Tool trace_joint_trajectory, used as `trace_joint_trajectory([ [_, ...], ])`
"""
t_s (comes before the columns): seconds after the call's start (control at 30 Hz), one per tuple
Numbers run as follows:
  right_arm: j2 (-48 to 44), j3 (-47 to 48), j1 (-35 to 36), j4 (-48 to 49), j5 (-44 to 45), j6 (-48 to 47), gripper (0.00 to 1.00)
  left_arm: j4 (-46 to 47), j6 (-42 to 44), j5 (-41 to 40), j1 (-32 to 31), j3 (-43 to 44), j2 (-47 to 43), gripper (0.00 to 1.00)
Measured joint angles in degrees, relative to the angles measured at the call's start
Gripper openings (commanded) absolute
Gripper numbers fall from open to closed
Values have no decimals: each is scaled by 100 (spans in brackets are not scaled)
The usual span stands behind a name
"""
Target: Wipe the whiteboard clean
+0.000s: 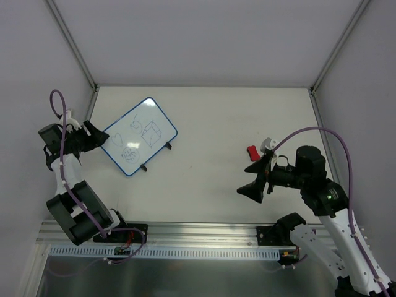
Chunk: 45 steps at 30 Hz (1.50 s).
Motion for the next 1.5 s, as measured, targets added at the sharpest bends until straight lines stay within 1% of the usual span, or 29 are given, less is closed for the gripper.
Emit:
trace_joint_trajectory([
  [0.1,26,-7,0,2,0,-17,99,-13,28,105,24,-37,7,57],
  [0.13,37,-9,0,4,-2,-20,99,-13,35,149,26,-55,11,52],
  [0.23,63,-26,0,33,-4,-22,99,-15,61,203,26,-122,57,45],
  [0.27,74,-28,0,37,-4,-22,99,-13,63,219,26,-144,85,40],
  [0.33,85,-31,0,55,-7,-22,99,-11,68,240,26,-199,120,33],
  [0.37,85,-44,0,79,-7,-22,99,-13,68,247,28,-229,136,28],
  [0.4,83,-68,0,111,-13,-22,99,-11,61,271,31,-254,149,20],
  [0.43,83,-101,0,138,-13,-20,99,-13,26,365,55,-267,153,15],
  [0.53,83,-199,0,179,-13,-20,99,-22,-107,737,57,-315,144,6],
  [0.6,83,-249,4,205,-11,-20,99,-4,-90,789,52,-393,142,0],
  [0.93,13,-382,7,289,11,-17,99,258,0,973,96,-741,-90,0],
  [1.1,7,-437,9,317,323,22,99,293,28,881,94,-949,-409,0],
  [1.23,111,-439,9,424,942,267,99,304,26,826,90,-1113,-643,0],
  [1.37,442,-433,9,634,1993,675,99,337,22,702,9,-1244,-848,0],
  [1.5,1128,-332,-9,721,3213,1043,99,378,-2,535,-103,-1338,-1010,0],
])
